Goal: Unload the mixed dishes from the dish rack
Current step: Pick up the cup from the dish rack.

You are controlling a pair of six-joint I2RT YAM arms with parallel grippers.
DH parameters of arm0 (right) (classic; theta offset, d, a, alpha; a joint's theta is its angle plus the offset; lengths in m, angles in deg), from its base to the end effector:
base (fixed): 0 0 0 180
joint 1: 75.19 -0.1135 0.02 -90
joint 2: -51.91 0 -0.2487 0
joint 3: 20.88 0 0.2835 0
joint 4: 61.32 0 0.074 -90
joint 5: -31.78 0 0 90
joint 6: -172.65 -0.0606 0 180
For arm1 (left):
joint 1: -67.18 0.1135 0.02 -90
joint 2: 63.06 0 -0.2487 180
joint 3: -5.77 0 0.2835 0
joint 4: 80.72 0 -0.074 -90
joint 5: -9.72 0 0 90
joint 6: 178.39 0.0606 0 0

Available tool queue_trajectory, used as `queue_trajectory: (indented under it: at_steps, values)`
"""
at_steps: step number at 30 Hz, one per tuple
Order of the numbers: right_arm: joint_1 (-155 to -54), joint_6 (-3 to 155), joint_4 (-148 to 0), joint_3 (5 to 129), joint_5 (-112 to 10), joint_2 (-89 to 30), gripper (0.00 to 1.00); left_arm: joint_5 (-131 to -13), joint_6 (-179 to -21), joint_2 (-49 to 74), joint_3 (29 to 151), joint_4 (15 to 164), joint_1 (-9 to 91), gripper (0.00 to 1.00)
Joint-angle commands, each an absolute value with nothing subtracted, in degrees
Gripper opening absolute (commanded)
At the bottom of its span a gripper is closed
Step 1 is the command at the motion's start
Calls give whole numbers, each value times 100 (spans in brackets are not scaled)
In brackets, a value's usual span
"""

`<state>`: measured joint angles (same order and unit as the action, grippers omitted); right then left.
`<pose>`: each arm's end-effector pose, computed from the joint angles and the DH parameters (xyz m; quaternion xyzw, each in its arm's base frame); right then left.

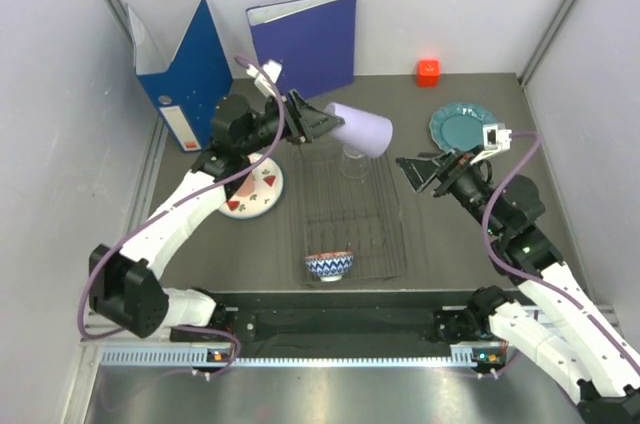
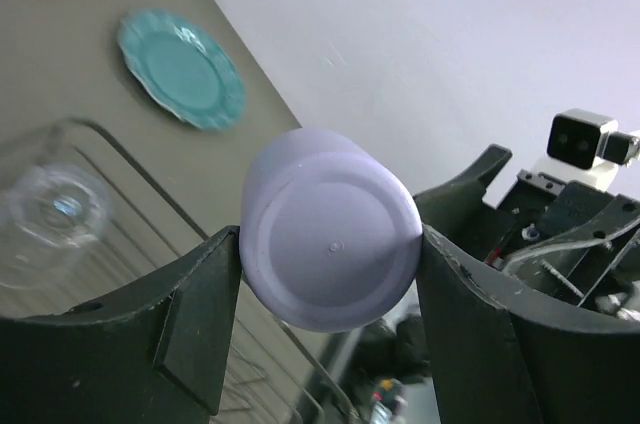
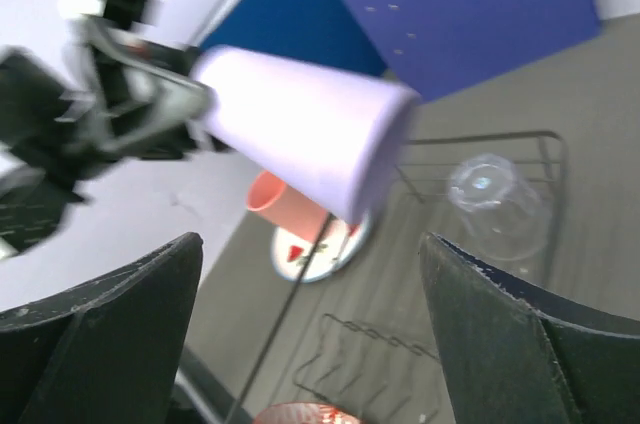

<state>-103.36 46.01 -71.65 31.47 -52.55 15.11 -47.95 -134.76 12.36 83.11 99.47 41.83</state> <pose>0.1979 0.1128 0.3507 0.0133 0.6742 0.4235 0.6049 0.3168 -0.1859 0.3683 0.0755 0.6919 -0.5617 0.4473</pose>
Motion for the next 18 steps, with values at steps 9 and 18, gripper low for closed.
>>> queue_trajectory:
  at_steps: [9, 18]
  values:
    - [-10253, 4354, -5913, 3282, -4389, 1113, 81, -3827, -14772, 1288, 8013, 11993, 4116, 0]
    - [-10253, 4301, -5290, 3378, -4266, 560, 71, -3766, -14886, 1306, 7854, 12196, 4028, 0]
